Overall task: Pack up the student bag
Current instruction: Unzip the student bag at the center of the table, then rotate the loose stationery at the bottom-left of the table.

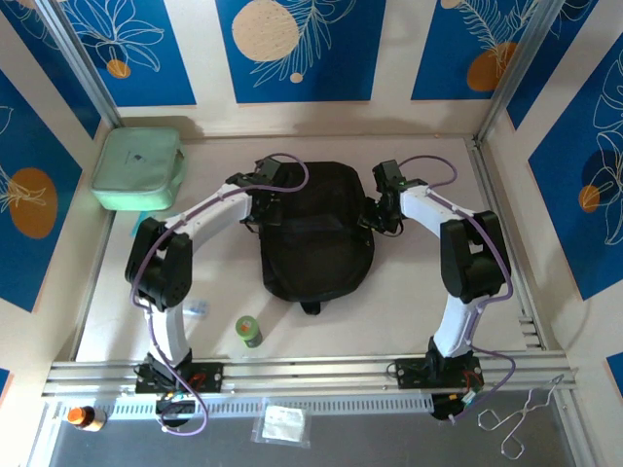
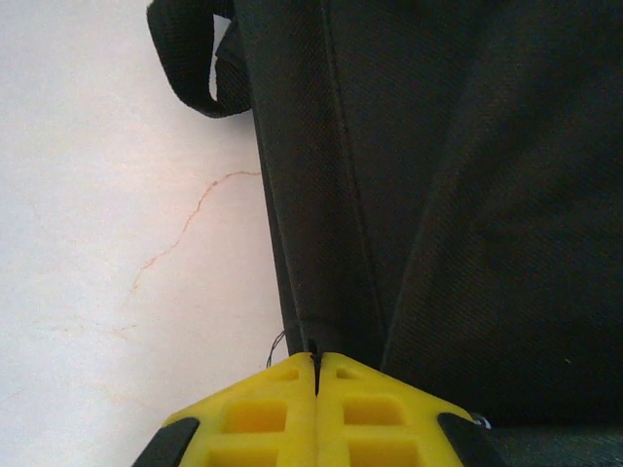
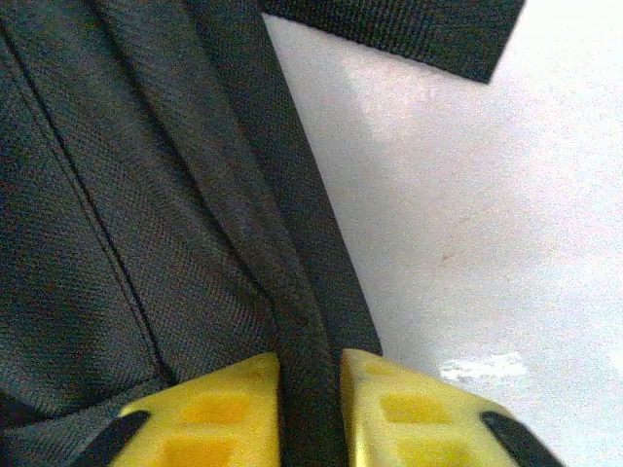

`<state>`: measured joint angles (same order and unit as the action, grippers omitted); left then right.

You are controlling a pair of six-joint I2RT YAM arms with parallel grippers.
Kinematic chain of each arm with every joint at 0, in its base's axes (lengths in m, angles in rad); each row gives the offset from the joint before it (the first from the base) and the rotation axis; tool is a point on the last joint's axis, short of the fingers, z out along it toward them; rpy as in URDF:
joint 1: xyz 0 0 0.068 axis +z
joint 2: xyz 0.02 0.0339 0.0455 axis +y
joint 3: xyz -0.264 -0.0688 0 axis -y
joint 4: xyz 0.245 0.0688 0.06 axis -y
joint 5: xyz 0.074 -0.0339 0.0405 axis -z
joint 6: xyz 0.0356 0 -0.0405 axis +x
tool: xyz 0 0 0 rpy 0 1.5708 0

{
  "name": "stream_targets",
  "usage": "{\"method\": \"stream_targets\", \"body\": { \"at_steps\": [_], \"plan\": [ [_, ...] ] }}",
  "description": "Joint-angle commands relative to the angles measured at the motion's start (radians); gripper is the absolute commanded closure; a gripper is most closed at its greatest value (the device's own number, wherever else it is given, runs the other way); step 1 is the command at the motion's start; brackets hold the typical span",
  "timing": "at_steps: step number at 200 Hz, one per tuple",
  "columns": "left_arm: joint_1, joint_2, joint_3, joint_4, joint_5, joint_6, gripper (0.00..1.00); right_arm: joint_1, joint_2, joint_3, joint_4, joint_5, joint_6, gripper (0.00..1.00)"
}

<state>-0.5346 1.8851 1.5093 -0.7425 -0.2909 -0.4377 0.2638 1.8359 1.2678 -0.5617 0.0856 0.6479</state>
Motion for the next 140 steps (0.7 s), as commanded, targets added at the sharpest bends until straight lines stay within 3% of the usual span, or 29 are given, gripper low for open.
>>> {"method": "stream_targets", "body": {
  "at_steps": [1, 28, 60, 119, 140],
  "plan": [
    [0.038, -0.092, -0.014, -0.051, -0.016, -0.022, 0.93, 0.001, -0.066, 0.016, -0.002, -0.032, -0.027, 0.67],
    [0.060, -0.193, -0.064, -0.043, -0.032, -0.046, 0.50, 0.015, -0.189, -0.011, 0.006, -0.030, -0.012, 0.42],
    [0.085, -0.343, -0.186, -0.045, -0.125, -0.118, 0.27, 0.018, -0.313, -0.091, 0.061, -0.079, 0.004, 0.28],
    [0.183, -0.634, -0.553, -0.080, -0.036, -0.318, 0.02, 0.111, -0.363, -0.133, 0.114, -0.082, 0.017, 0.13],
    [0.249, -0.715, -0.673, -0.133, 0.021, -0.360, 0.00, 0.142, -0.340, -0.111, 0.112, -0.066, 0.021, 0.08]
  ]
}}
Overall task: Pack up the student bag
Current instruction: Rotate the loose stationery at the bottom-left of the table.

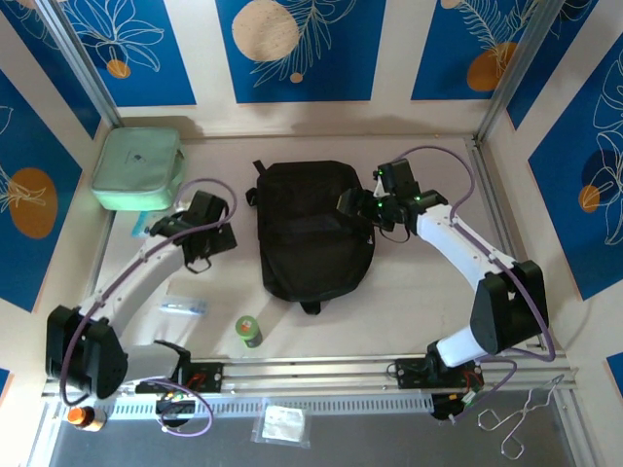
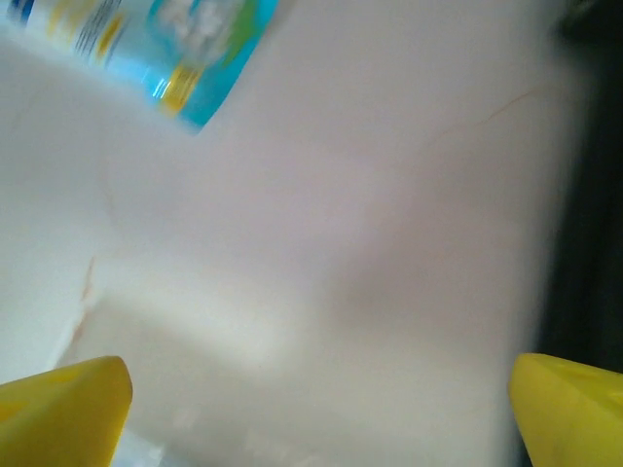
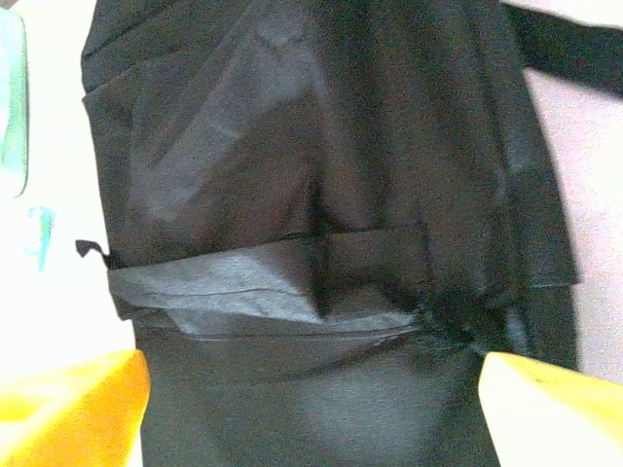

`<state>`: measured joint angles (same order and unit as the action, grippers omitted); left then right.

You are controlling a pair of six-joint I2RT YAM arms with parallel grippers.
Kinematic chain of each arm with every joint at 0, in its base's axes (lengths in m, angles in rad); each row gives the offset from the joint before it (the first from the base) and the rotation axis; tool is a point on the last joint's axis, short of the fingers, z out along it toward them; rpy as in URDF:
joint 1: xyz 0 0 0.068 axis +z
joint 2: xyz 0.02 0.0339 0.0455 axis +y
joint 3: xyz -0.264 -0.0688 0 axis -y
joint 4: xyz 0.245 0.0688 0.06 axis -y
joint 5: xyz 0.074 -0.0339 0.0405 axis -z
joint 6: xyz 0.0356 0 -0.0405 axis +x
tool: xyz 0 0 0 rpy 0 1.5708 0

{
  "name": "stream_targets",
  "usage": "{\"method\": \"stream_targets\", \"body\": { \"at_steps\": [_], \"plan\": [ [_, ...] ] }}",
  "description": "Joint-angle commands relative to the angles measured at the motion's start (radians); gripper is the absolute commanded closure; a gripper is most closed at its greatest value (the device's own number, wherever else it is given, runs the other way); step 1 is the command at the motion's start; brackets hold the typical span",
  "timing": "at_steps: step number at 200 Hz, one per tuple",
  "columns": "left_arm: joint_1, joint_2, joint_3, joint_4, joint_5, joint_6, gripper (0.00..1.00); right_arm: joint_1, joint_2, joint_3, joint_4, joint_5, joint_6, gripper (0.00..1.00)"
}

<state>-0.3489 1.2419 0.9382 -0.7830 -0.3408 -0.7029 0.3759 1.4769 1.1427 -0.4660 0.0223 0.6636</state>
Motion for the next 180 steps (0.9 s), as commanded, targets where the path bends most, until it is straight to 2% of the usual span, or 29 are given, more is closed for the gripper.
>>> {"method": "stream_targets", "body": {
  "at_steps": [1, 20, 47, 71, 104, 129, 180],
  "plan": [
    [0.065, -0.075, -0.107, -0.095, 0.073, -0.095, 0.00, 0.032, 0.020, 0.015, 0.015, -0.002, 0.006, 0.08],
    [0.125, -0.137, -0.193, -0.126, 0.110, -0.107, 0.00, 0.050, 0.042, 0.037, 0.013, -0.001, 0.007, 0.04],
    [0.200, -0.206, -0.267, -0.159, 0.091, -0.142, 0.00, 0.068, 0.062, 0.052, 0.013, 0.000, 0.008, 0.04],
    [0.269, -0.218, -0.320, -0.117, 0.127, -0.162, 0.00, 0.073, 0.072, 0.049, 0.021, 0.001, 0.022, 0.05],
    [0.303, -0.171, -0.377, -0.005, 0.194, -0.187, 0.00, 0.077, 0.075, 0.045, 0.024, -0.005, 0.032, 0.06],
    [0.318, -0.120, -0.393, 0.070, 0.233, -0.186, 0.05, 0.077, 0.073, 0.046, 0.019, -0.008, 0.030, 0.07],
    [0.321, -0.060, -0.353, 0.158, 0.310, -0.110, 0.22, 0.075, 0.079, 0.043, 0.015, -0.004, 0.037, 0.09]
  ]
}}
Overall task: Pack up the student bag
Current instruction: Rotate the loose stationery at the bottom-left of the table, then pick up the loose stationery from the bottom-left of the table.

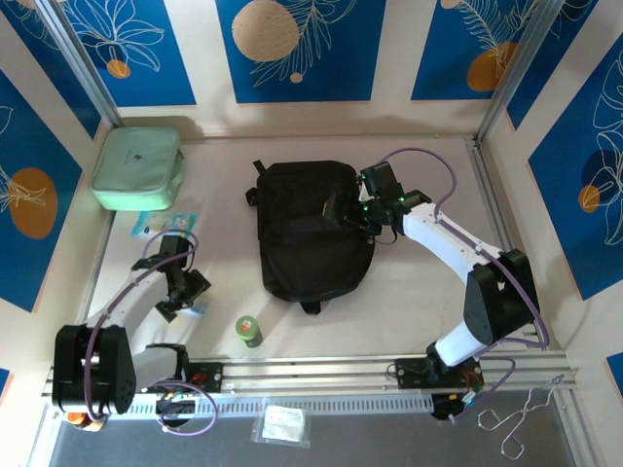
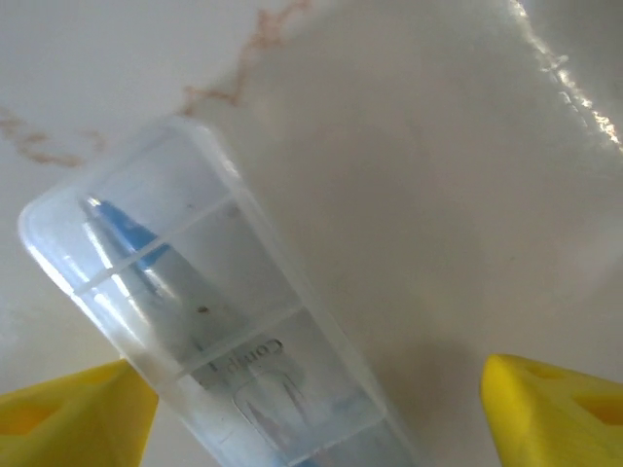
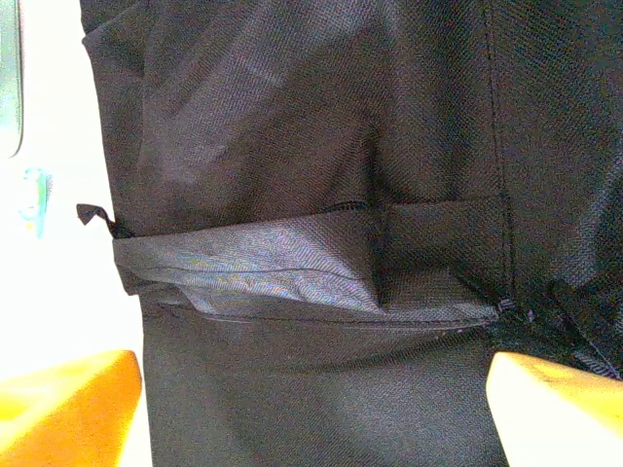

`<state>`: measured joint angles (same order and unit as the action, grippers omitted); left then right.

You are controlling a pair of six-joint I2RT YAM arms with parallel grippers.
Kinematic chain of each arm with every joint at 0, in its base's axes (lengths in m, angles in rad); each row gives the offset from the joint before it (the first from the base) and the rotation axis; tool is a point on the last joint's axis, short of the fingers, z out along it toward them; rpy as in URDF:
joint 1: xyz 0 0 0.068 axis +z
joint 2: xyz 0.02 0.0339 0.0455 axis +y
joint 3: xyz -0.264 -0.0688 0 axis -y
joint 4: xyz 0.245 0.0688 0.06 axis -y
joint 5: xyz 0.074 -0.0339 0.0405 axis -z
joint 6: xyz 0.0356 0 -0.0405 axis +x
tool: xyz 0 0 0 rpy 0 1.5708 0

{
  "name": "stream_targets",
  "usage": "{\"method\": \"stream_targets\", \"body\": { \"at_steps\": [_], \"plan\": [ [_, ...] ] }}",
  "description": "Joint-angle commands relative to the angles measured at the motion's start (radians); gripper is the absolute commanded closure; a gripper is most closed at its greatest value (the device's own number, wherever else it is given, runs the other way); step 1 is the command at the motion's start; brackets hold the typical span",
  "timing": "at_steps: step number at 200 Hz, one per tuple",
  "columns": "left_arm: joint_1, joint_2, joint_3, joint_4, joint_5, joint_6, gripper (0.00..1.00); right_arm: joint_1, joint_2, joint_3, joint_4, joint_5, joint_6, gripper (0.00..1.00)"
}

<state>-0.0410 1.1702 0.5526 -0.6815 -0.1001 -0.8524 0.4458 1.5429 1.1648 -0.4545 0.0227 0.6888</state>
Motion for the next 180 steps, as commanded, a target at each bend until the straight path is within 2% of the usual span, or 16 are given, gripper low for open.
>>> {"method": "stream_targets", "body": {
  "at_steps": [1, 20, 70, 89, 156, 180],
  "plan": [
    [0.013, 0.013, 0.034, 0.058, 0.071, 0.042, 0.22, 0.005, 0.013, 0.021, 0.004, -0.004, 0.012, 0.09],
    [0.012, 0.016, 0.056, 0.046, 0.067, 0.062, 0.29, 0.006, 0.017, 0.019, 0.003, -0.004, 0.017, 0.09],
    [0.013, 0.055, 0.037, 0.029, -0.006, 0.090, 0.33, 0.005, 0.022, 0.016, 0.004, -0.009, 0.023, 0.10],
    [0.013, 0.073, 0.030, 0.030, -0.028, 0.101, 0.41, 0.005, 0.021, 0.016, 0.001, -0.006, 0.022, 0.10],
    [0.014, 0.101, 0.023, 0.053, -0.037, 0.108, 0.52, 0.005, 0.021, 0.006, 0.002, -0.007, 0.029, 0.10],
    [0.015, 0.105, 0.026, 0.053, -0.046, 0.134, 0.53, 0.005, 0.020, 0.003, 0.005, -0.012, 0.028, 0.10]
  ]
}}
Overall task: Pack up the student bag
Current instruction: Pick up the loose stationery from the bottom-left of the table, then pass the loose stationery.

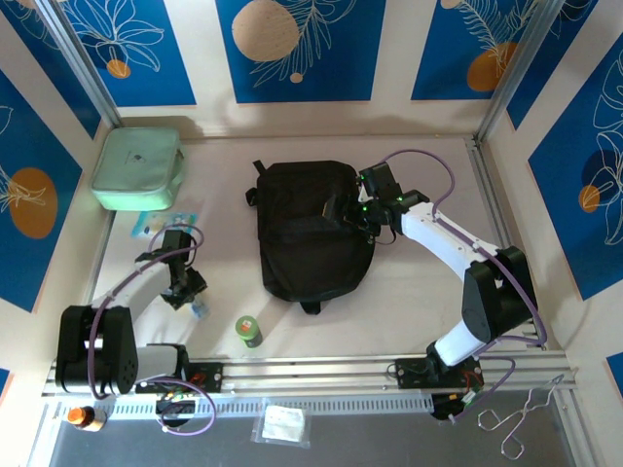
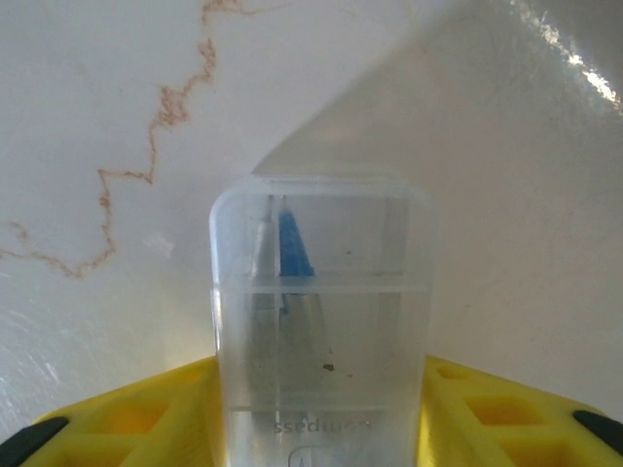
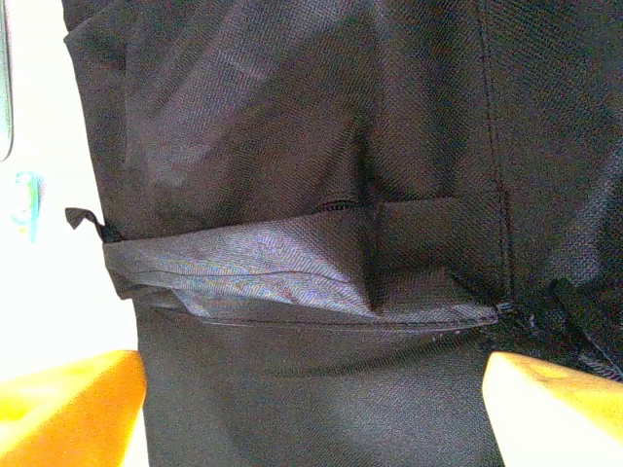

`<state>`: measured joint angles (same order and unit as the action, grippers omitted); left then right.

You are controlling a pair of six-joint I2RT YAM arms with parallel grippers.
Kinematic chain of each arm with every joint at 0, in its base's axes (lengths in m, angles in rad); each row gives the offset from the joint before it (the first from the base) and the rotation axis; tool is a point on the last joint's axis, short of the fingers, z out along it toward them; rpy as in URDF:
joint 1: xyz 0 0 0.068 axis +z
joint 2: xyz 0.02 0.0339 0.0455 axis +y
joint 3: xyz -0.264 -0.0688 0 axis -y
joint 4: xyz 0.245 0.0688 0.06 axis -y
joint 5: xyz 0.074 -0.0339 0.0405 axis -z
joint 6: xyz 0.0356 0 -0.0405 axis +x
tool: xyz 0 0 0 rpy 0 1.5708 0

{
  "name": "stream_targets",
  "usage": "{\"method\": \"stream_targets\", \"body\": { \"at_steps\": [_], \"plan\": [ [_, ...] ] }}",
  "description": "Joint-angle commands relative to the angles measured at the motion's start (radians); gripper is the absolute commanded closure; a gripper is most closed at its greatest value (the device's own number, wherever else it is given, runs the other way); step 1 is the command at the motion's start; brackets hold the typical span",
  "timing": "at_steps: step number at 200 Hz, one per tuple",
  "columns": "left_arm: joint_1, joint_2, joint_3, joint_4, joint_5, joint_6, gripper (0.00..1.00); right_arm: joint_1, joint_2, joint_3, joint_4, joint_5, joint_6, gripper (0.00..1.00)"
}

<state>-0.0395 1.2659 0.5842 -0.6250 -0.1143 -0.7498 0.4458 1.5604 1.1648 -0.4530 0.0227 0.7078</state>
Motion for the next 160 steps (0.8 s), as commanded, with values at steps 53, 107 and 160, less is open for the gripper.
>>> {"method": "stream_targets", "body": {
  "at_steps": [53, 107, 160],
  "plan": [
    [0.004, -0.052, 0.049, -0.016, 0.038, 0.068, 0.59, 0.008, -0.014, -0.007, 0.034, -0.028, 0.011, 0.11],
    [-0.083, -0.056, 0.167, 0.067, 0.207, -0.024, 0.60, 0.066, -0.019, -0.053, 0.156, -0.040, 0.031, 0.12],
    [-0.212, 0.066, 0.326, 0.296, 0.379, -0.240, 0.60, 0.182, -0.010, -0.088, 0.321, -0.090, -0.014, 0.15]
  ]
}}
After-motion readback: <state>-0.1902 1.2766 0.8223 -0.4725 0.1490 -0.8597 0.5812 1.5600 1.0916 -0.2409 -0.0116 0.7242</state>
